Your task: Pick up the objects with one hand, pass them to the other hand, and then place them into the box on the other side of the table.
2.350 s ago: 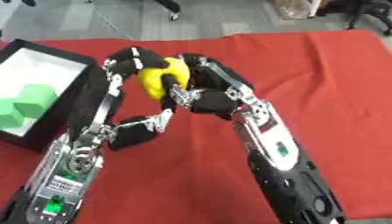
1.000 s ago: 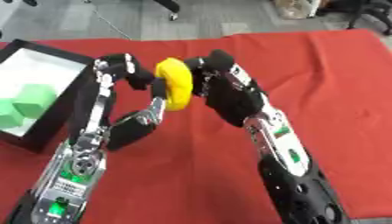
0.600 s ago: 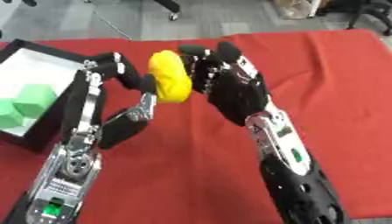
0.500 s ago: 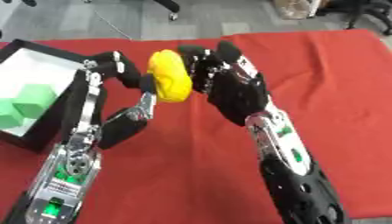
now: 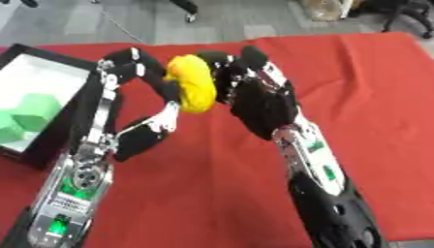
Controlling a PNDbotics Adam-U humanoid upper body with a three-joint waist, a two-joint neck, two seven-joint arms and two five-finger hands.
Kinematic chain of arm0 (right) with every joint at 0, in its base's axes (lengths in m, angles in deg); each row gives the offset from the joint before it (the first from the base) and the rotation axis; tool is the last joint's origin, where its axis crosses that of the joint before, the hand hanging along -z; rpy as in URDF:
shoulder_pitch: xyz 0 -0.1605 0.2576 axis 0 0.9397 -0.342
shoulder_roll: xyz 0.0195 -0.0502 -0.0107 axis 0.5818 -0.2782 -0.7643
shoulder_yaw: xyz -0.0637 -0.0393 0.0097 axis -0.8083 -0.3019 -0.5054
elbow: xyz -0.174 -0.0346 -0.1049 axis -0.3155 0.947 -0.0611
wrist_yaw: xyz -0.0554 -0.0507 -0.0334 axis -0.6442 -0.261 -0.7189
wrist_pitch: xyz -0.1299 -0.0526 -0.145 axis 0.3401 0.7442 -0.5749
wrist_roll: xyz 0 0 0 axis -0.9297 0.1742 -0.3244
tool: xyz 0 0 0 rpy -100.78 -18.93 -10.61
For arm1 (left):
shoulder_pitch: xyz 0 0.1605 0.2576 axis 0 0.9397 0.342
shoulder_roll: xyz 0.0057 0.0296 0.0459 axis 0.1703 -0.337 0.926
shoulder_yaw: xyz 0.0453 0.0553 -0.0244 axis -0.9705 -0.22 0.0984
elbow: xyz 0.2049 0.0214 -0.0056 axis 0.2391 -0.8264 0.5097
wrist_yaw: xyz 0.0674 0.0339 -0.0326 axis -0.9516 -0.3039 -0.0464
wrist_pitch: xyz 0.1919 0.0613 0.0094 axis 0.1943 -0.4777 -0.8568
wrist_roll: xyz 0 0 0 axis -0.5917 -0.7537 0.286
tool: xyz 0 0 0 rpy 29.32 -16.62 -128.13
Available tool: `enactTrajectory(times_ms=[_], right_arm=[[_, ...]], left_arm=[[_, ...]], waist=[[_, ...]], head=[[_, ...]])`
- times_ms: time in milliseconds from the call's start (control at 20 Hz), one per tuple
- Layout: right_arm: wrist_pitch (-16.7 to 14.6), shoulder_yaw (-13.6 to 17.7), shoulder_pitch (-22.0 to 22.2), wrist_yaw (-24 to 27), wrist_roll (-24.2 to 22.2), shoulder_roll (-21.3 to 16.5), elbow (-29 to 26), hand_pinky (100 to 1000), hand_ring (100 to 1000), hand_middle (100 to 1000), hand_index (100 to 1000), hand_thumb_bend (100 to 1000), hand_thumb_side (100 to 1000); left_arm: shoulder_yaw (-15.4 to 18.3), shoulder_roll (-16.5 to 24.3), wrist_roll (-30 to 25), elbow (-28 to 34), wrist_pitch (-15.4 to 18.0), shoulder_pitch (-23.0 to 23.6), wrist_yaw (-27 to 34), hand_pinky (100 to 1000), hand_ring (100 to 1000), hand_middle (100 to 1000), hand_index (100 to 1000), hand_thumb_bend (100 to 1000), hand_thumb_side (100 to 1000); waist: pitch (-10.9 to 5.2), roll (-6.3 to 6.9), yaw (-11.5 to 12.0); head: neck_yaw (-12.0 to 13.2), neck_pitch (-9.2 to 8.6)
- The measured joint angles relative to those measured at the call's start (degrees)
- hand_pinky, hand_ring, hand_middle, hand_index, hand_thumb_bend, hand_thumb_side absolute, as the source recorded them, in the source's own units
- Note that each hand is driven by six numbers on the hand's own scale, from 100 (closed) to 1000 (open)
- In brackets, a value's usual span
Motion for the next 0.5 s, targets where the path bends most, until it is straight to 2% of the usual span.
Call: enactTrajectory(times_ms=[150,500], right_arm=[[0.15,-0.02,-0.01,-0.26,-0.44,0.0,-0.19,834,785,706,842,327,825],[0.14,-0.38,-0.51,-1.2,-1.76,0.0,-0.2,834,785,707,841,320,832]], left_arm=[[-0.41,0.0,-1.37,0.18,0.28,-0.2,0.02,633,577,594,614,100,129],[-1.28,-0.01,-3.2,0.66,0.3,-0.93,-0.85,706,673,689,706,100,102]], waist=[[0.0,0.0,0.0],[-0.16,0.0,0.0]], head=[[-0.07,0.0],[-0.46,0.0]])
